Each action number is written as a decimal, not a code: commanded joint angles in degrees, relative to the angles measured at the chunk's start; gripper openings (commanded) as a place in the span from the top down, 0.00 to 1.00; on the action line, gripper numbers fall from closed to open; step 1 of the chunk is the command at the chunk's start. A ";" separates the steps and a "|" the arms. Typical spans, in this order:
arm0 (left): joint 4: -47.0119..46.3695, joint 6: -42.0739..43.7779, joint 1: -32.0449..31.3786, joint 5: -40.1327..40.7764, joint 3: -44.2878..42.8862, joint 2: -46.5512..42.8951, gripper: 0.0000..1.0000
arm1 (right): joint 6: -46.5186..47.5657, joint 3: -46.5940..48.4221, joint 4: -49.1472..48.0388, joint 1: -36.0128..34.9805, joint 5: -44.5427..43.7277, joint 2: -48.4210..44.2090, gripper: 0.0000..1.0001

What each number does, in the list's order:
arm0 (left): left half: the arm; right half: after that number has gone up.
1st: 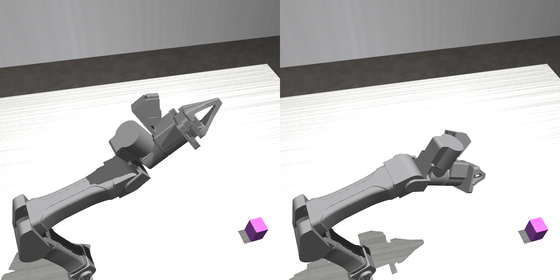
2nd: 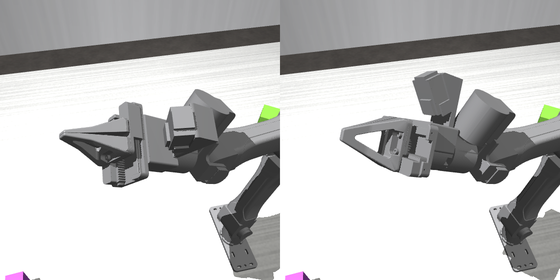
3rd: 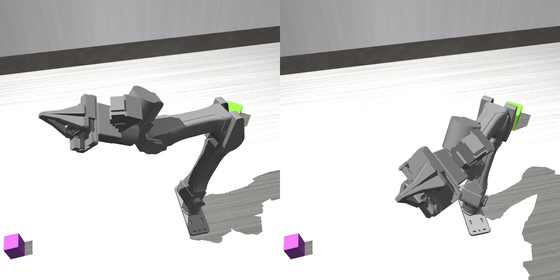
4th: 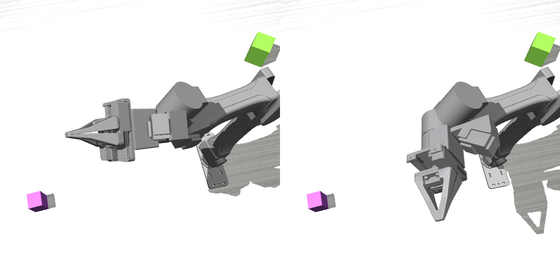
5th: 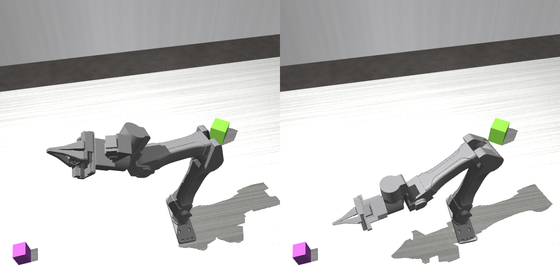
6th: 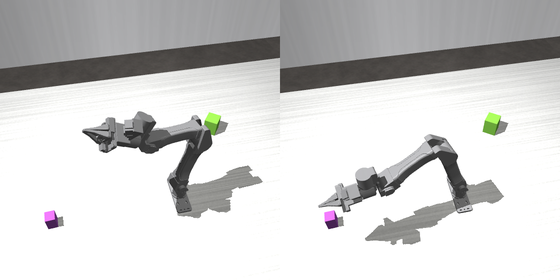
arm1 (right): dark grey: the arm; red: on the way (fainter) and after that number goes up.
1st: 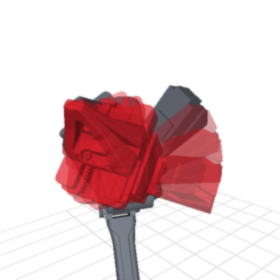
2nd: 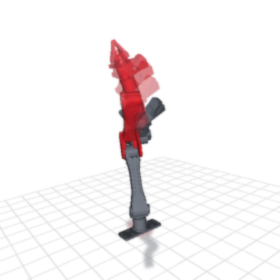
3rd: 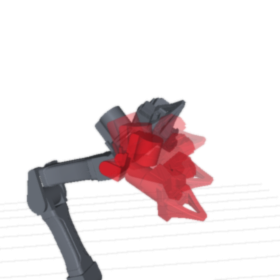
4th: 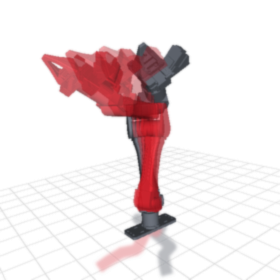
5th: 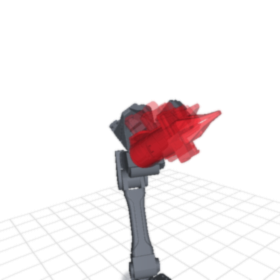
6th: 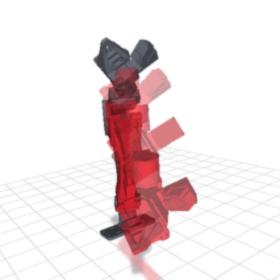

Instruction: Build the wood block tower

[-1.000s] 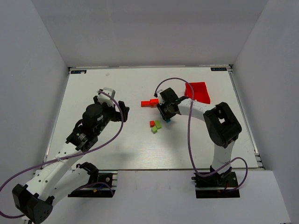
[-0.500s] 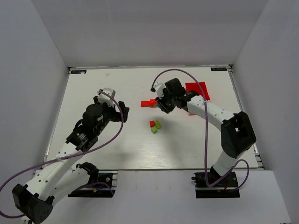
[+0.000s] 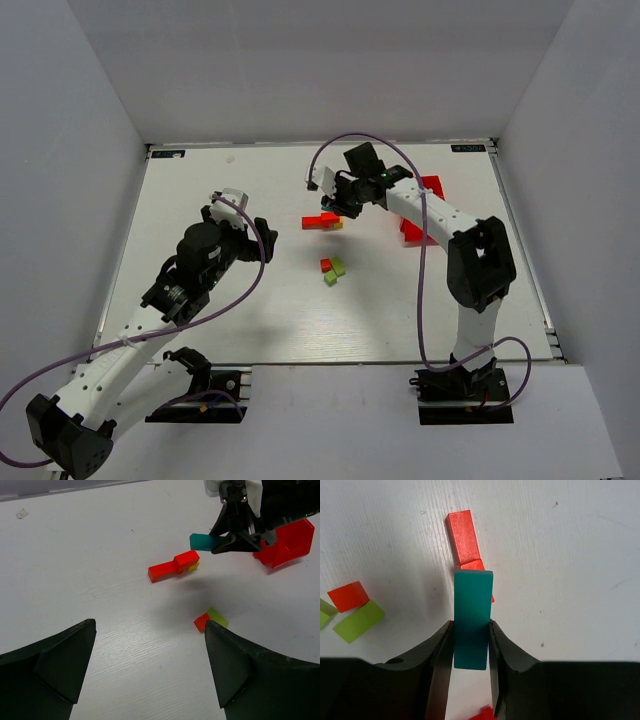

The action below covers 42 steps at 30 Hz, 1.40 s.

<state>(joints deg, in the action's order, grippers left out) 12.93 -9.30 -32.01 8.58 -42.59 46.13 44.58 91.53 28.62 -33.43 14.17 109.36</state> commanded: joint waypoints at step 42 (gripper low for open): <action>-0.36 1.04 0.72 -0.67 -0.21 -0.87 0.01 | 27.06 32.58 27.02 2.58 11.05 22.56 1.00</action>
<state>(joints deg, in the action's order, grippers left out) 12.86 -8.78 -31.62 8.40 -42.59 46.11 73.19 121.84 56.75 -31.11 25.28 131.50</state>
